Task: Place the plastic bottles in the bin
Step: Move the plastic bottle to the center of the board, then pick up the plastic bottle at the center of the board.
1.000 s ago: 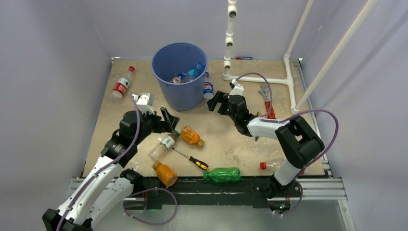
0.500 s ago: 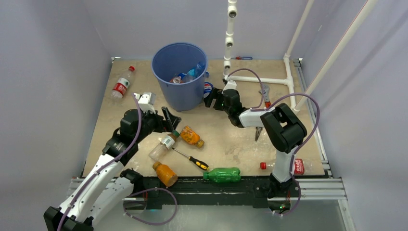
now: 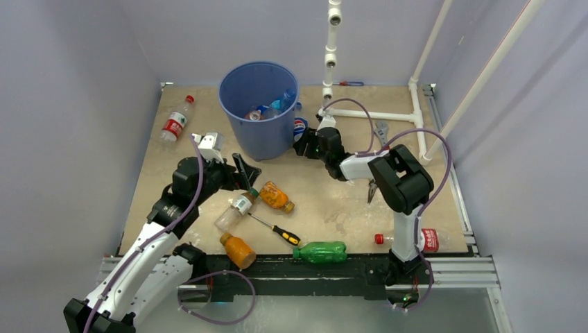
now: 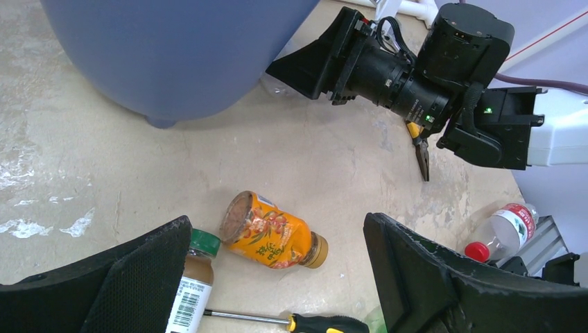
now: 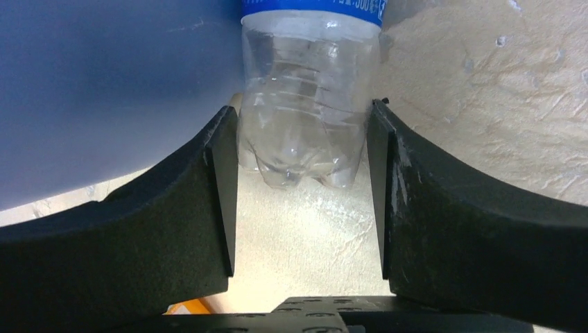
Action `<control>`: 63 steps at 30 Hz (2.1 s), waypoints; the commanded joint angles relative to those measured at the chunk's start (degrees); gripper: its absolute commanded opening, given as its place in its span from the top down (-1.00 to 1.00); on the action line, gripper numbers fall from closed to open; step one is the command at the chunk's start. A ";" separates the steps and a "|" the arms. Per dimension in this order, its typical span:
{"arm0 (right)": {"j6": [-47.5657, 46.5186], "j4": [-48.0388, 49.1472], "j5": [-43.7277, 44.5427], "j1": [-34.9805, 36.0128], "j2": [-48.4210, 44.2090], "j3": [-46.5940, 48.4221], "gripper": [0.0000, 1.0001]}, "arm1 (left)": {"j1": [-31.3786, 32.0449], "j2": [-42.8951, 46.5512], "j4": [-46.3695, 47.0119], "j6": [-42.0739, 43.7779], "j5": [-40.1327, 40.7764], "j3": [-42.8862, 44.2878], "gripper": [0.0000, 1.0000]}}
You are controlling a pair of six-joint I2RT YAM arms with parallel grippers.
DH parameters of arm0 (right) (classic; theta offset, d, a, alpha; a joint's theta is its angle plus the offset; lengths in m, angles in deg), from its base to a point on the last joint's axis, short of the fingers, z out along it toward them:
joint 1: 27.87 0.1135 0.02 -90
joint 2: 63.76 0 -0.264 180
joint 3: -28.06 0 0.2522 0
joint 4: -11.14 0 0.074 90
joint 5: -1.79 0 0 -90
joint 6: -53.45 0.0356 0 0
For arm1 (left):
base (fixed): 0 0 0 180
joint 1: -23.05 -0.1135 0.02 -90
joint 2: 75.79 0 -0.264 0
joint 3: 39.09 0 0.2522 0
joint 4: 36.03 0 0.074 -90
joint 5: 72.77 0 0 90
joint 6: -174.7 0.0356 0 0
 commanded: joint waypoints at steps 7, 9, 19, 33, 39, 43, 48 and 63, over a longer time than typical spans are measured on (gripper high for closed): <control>-2.65 -0.04 1.78 -0.13 -8.82 -5.45 0.10 | -0.50 0.60 1.69 -1.11 -0.96 -0.08 -0.89; -2.56 -0.77 2.22 0.06 -12.39 -8.97 0.11 | -0.58 0.77 1.69 -1.07 -0.97 -0.04 -0.89; 1.97 -14.28 6.25 5.28 -42.39 -29.75 0.13 | -0.67 1.33 1.95 -1.15 -1.36 -0.16 -0.89; 11.04 -32.83 3.62 13.84 -59.74 -37.60 -0.05 | -0.67 2.04 2.03 -1.37 -1.99 -0.50 -0.89; 10.91 -34.43 4.61 14.05 -58.87 -35.26 -0.67 | -0.70 1.40 2.09 -1.41 -2.72 -0.54 -0.89; 8.68 -35.16 7.71 14.04 -56.73 -32.22 -0.79 | -0.72 1.31 2.23 -1.37 -2.84 -0.63 -0.89; 5.20 -35.90 11.35 14.09 -48.86 -27.15 -0.82 | -0.67 1.22 2.05 -1.35 -3.04 -0.58 -0.89; -0.17 -33.54 13.82 13.89 -30.27 -20.38 -0.75 | -0.67 0.96 1.95 -1.24 -3.64 -0.63 -0.89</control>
